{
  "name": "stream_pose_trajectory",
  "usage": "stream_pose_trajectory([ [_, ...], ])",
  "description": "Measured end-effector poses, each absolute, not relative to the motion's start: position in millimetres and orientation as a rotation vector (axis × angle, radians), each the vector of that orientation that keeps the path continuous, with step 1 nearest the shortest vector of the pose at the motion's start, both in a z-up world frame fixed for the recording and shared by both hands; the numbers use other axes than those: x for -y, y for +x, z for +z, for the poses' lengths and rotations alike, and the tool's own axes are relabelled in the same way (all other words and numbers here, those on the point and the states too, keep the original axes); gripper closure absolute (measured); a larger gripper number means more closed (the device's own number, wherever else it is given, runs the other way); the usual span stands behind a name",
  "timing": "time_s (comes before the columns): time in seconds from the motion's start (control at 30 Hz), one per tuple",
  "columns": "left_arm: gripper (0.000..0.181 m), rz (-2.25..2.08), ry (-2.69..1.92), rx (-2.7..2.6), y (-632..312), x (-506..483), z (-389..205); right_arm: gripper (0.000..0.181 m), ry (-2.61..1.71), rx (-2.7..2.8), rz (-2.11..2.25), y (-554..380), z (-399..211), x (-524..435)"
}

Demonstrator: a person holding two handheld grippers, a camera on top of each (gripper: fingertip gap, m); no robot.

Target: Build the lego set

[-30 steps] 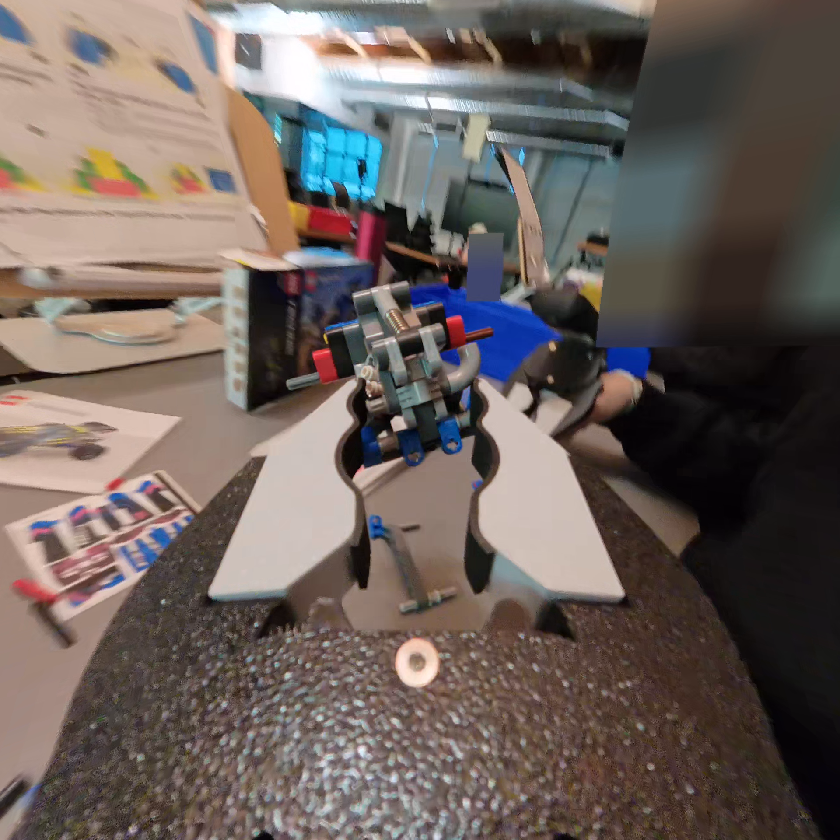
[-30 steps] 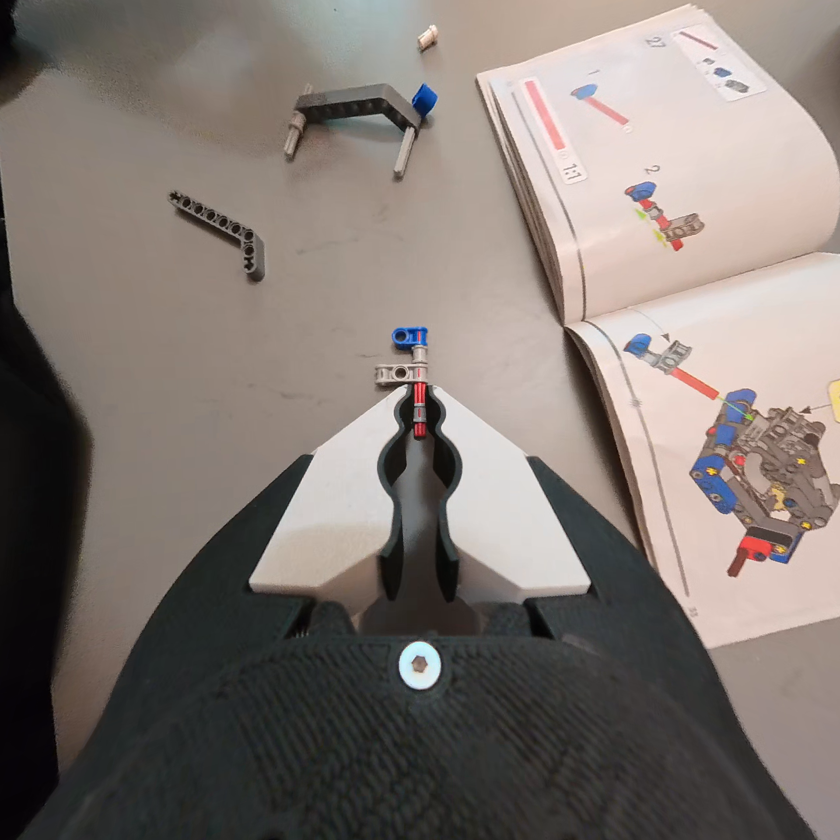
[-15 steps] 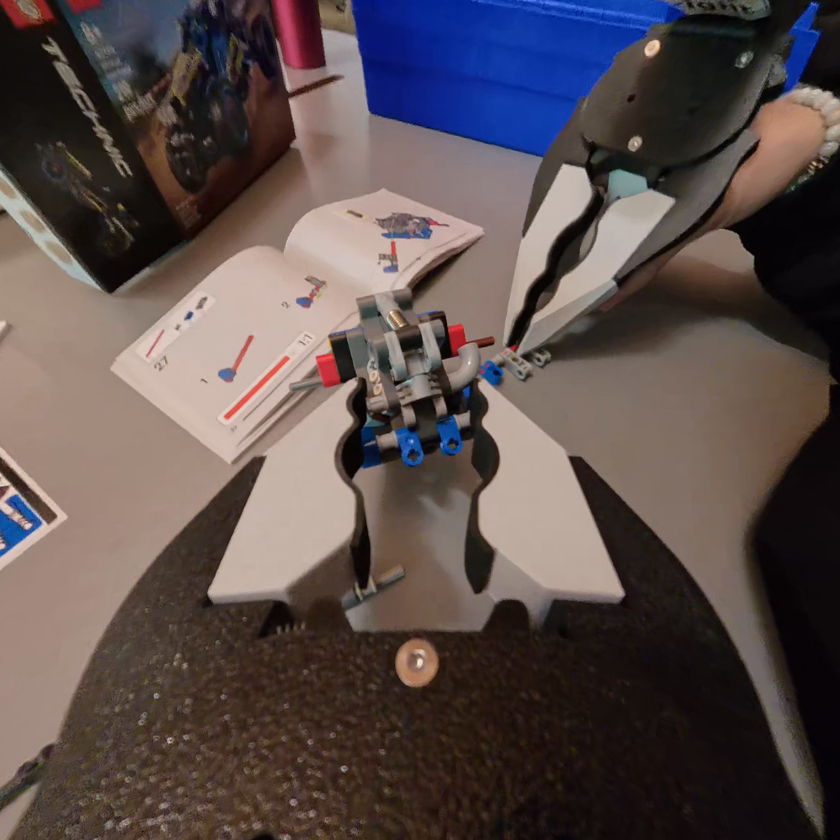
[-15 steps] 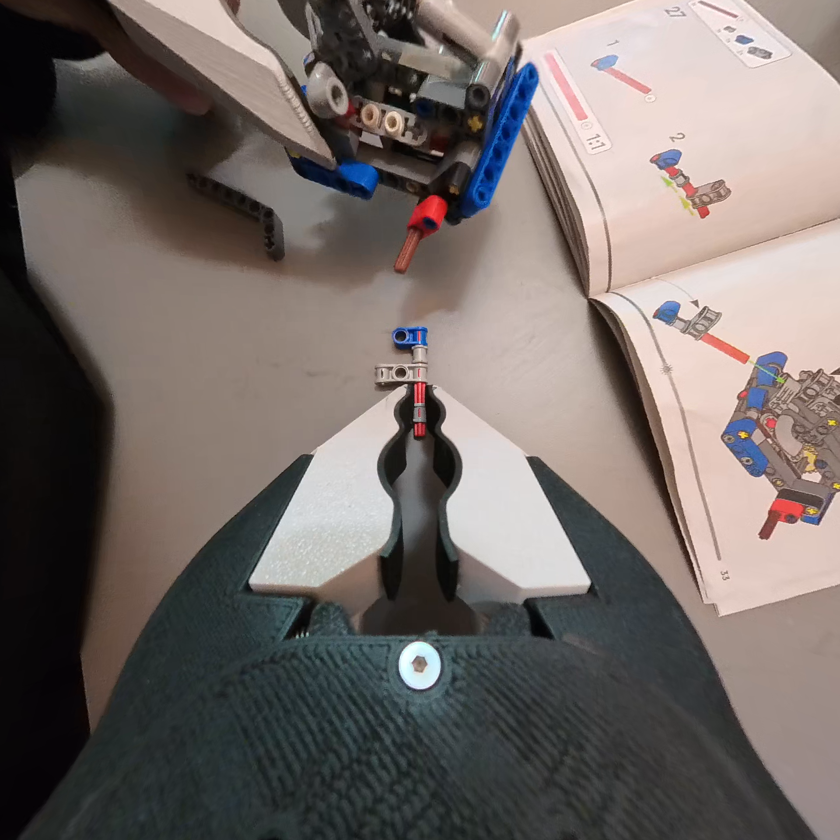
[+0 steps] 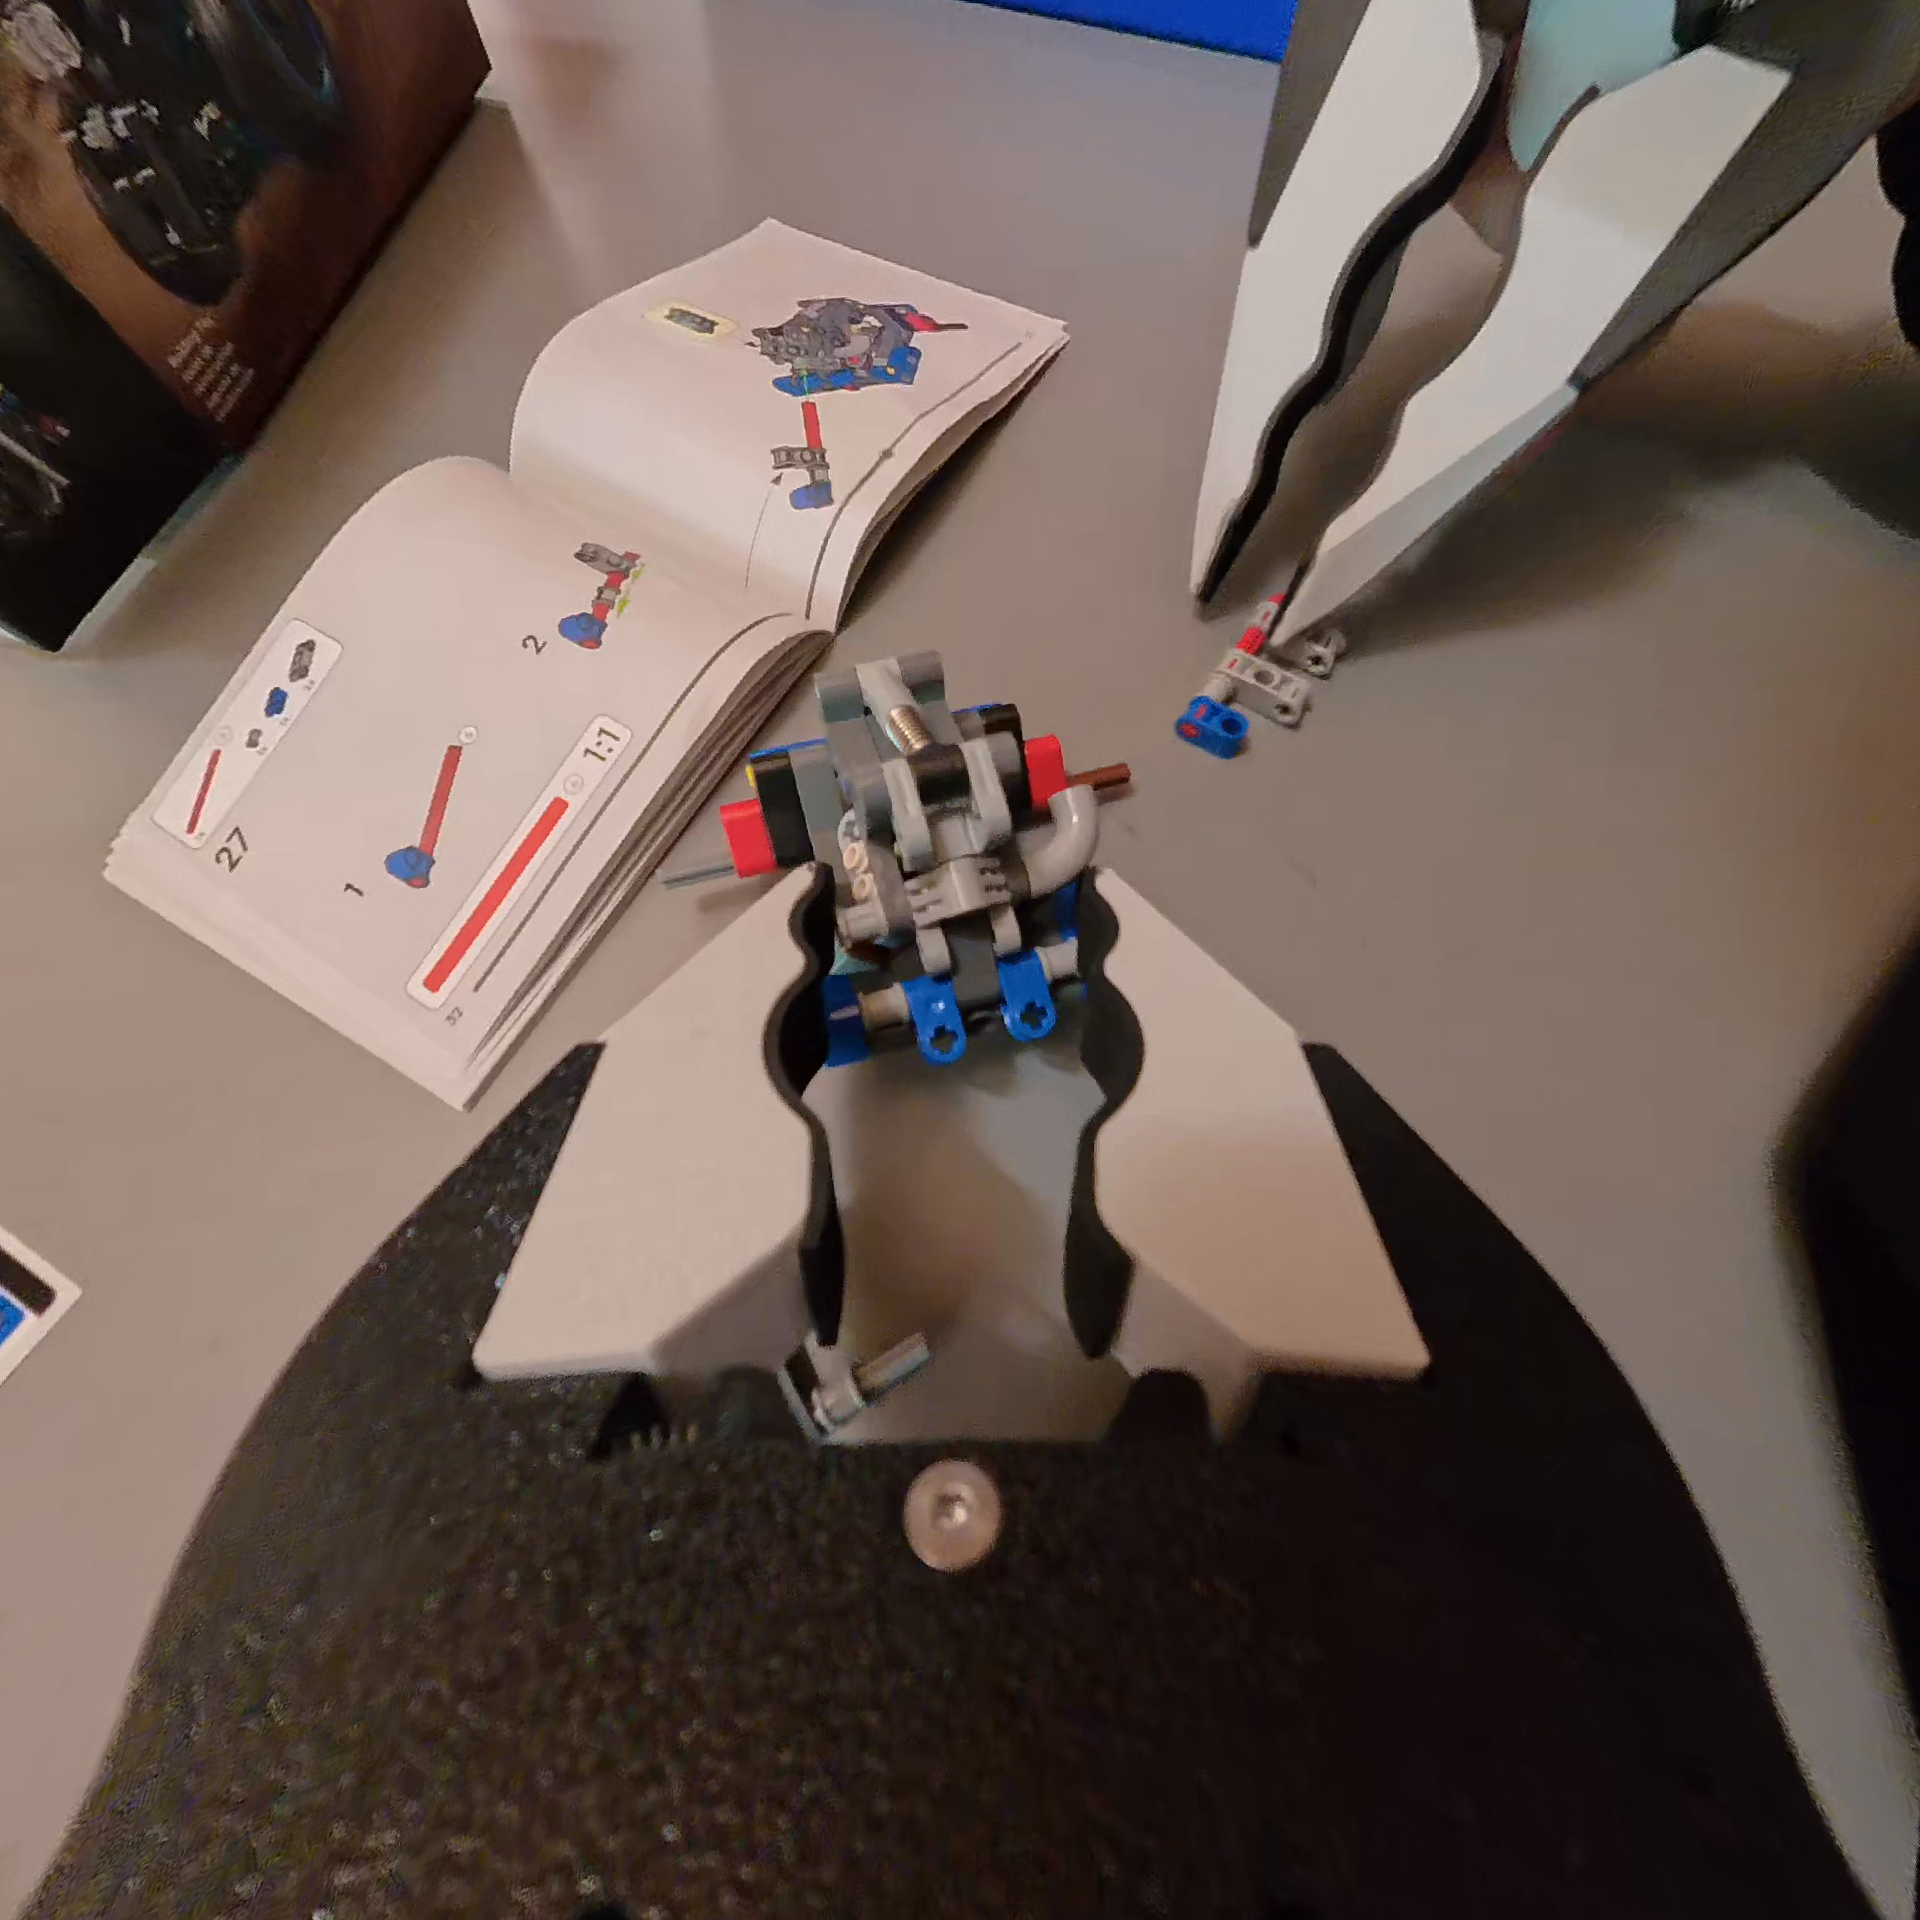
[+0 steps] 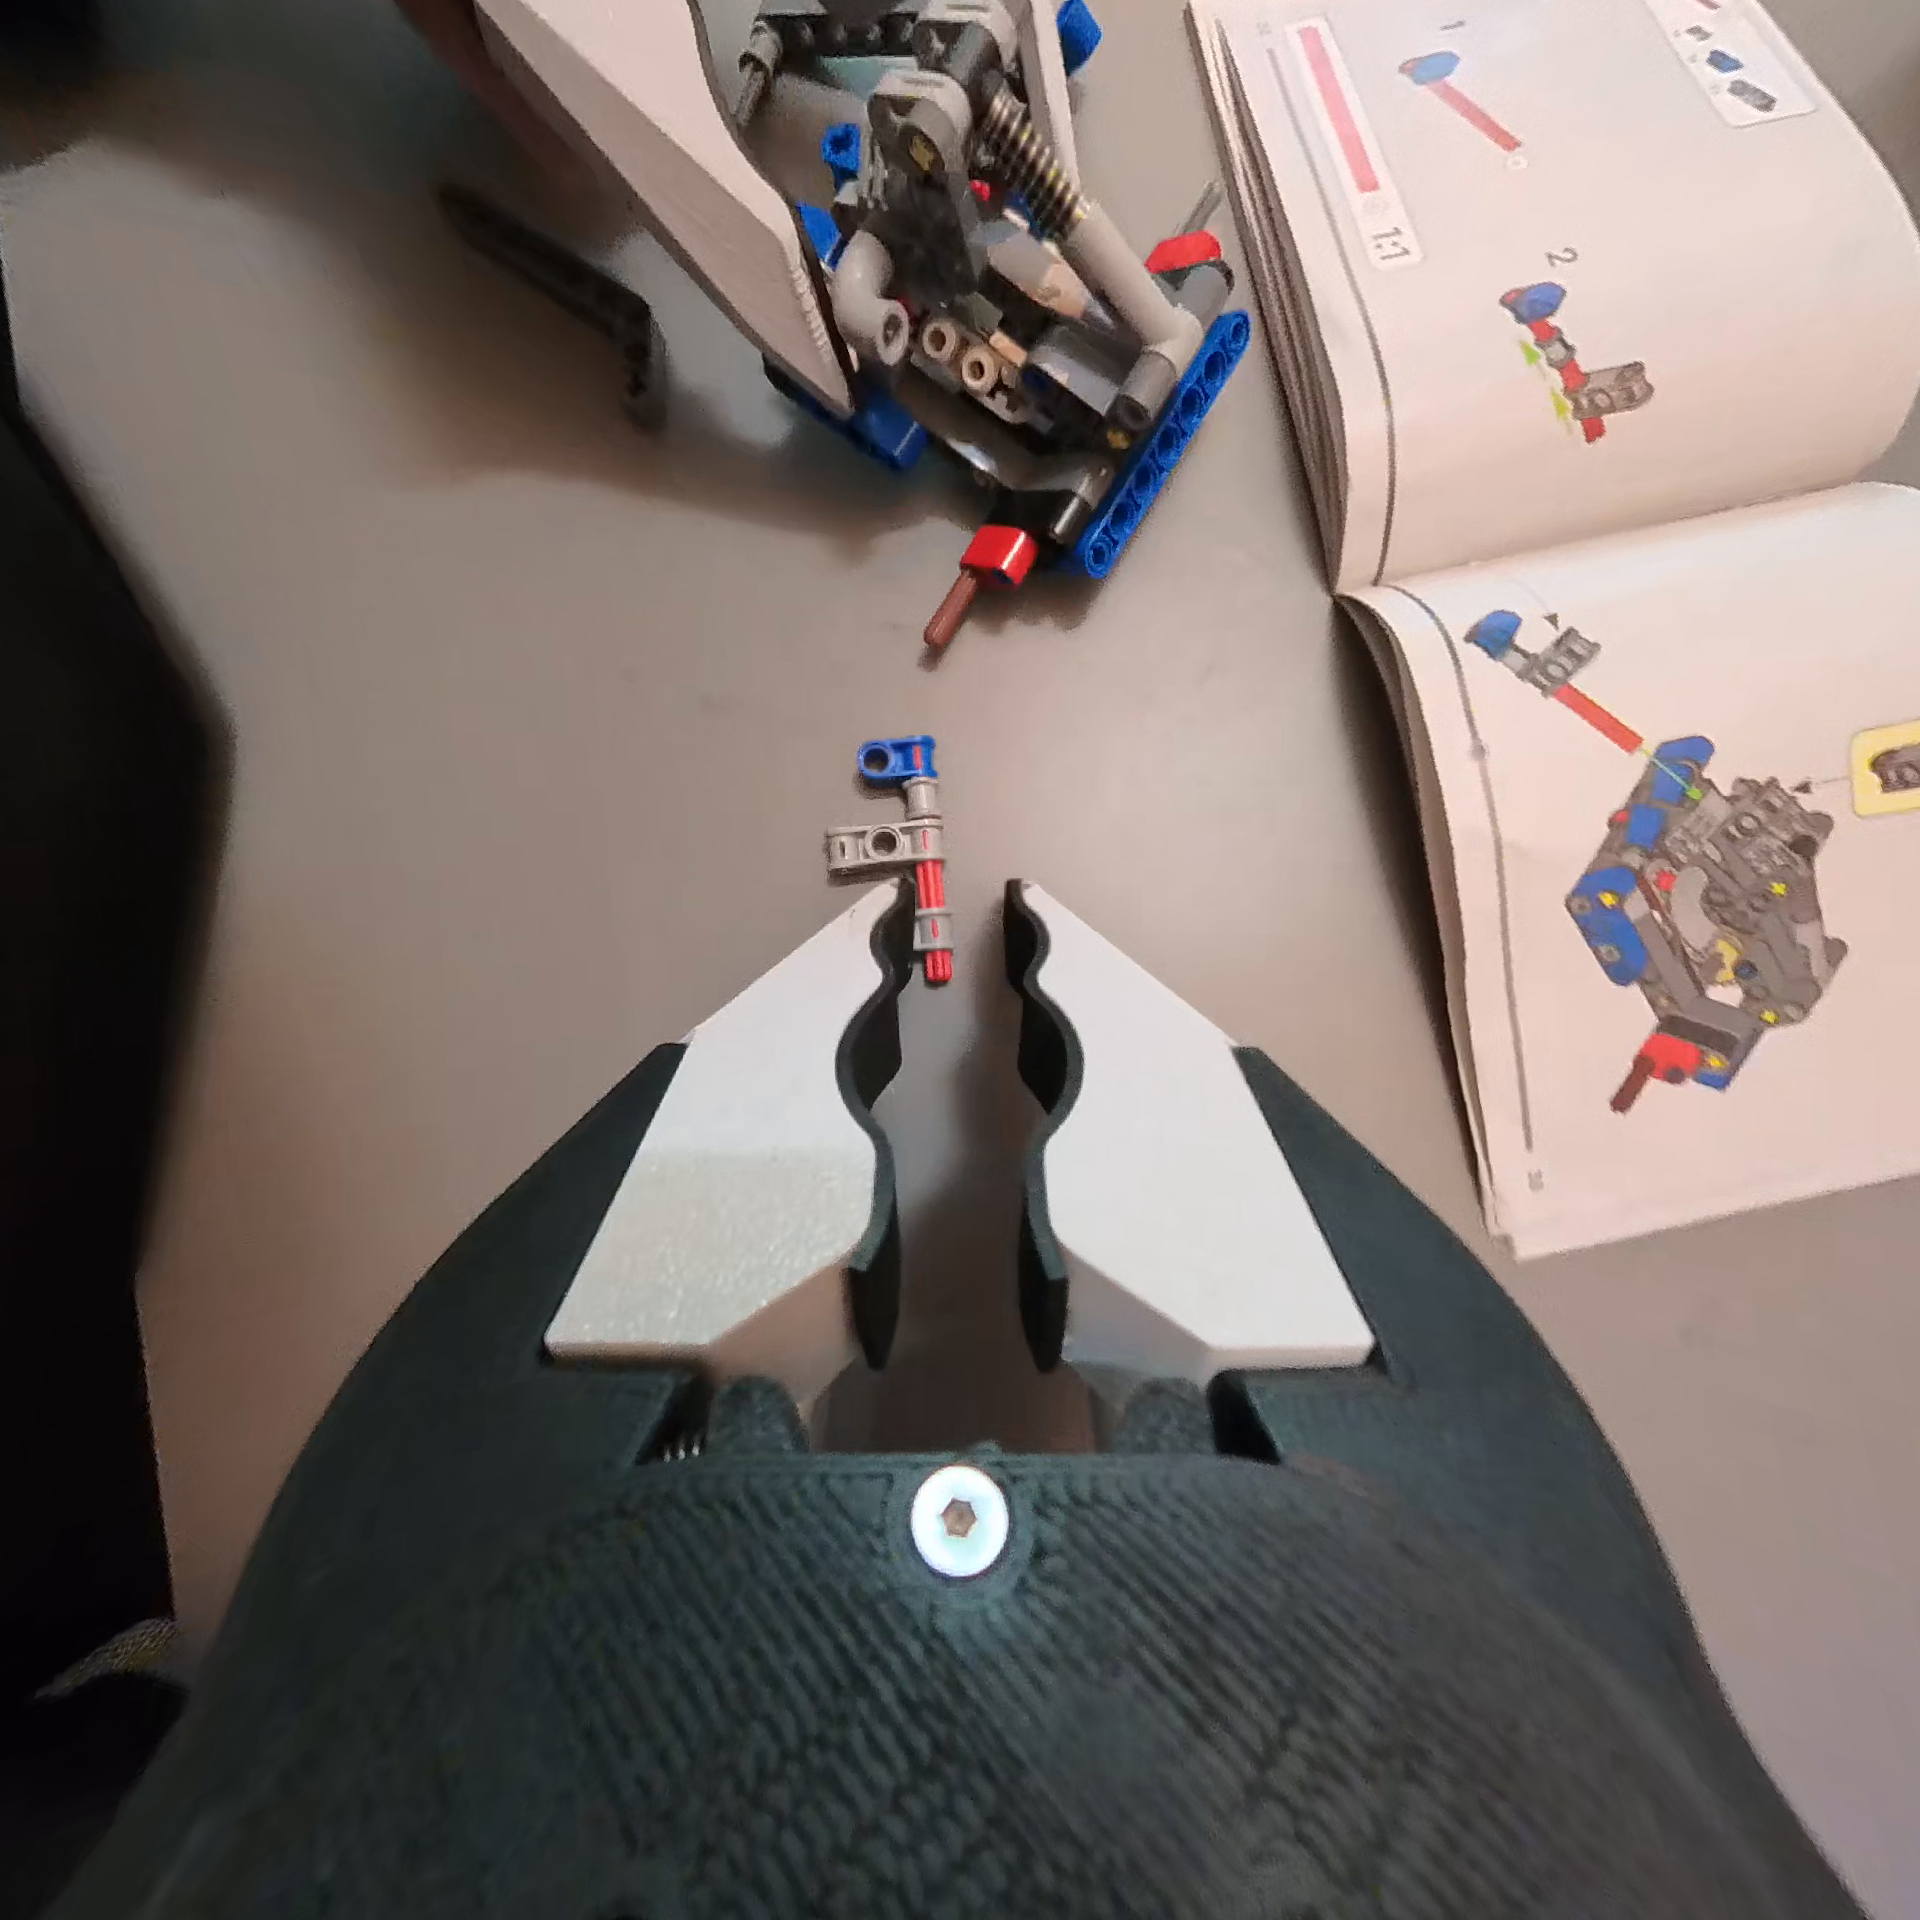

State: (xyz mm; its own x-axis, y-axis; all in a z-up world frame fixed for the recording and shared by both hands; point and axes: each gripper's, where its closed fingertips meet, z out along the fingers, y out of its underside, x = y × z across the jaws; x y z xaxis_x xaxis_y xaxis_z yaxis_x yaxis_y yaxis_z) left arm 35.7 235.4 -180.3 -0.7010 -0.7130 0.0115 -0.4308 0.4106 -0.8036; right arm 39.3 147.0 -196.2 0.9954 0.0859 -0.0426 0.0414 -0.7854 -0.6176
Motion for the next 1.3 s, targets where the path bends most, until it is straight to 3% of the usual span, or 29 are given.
stream_pose_trajectory([
  [0.2, 0.138, -1.226, -0.934, -2.379, 30, -231, -181, 0.160, -2.381, 0.146, 0.111, 40, -180, -131],
  [0.57, 0.132, -1.319, -0.859, -2.225, 35, -255, -154, 0.168, -2.403, 0.319, 0.075, 37, -200, -130],
  [0.87, 0.139, -1.449, -0.820, -2.162, 30, -272, -138, 0.179, -2.348, 0.319, 0.123, 32, -200, -139],
  [1.17, 0.144, -1.249, -0.629, -2.363, 12, -244, -160, 0.170, -2.324, 0.286, 0.118, 39, -196, -134],
  [1.3, 0.141, -1.197, -0.821, -2.313, 24, -239, -161, 0.172, -2.238, 0.156, 0.005, 63, -183, -142],
])
